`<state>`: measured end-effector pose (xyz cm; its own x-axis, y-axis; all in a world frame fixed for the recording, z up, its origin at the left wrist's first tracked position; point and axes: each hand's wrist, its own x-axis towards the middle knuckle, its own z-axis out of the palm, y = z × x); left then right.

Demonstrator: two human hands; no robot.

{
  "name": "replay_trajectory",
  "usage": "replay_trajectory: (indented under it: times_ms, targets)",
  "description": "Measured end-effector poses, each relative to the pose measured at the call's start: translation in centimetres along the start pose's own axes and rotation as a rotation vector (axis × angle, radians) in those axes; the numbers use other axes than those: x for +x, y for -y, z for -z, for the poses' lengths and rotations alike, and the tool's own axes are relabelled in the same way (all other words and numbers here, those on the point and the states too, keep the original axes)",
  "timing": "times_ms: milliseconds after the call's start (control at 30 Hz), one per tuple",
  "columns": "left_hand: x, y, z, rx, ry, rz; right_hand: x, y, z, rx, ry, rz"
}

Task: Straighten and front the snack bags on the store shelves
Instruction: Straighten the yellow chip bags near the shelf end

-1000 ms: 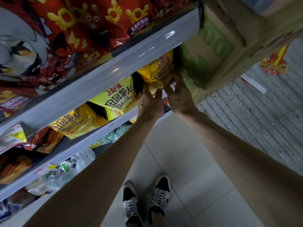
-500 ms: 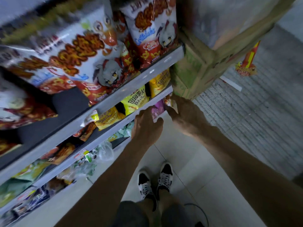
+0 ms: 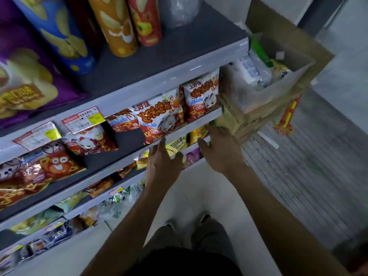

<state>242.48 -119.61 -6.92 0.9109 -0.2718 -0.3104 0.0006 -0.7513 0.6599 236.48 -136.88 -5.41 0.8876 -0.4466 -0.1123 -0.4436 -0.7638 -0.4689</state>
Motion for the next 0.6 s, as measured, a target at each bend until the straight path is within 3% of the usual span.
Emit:
replay_trajectory:
  times_ms: [267, 600]
  targets:
    - [0.6, 1.5, 1.7, -0.07, -0.15, 0.267, 2.4, 0.5, -0.5, 0.007, 0.133, 0.105]
    - [-2.8, 7.2, 5.5, -0.033, -0.308, 0.46, 1.0, 8.5, -6.5, -0.118, 0.356, 0.477]
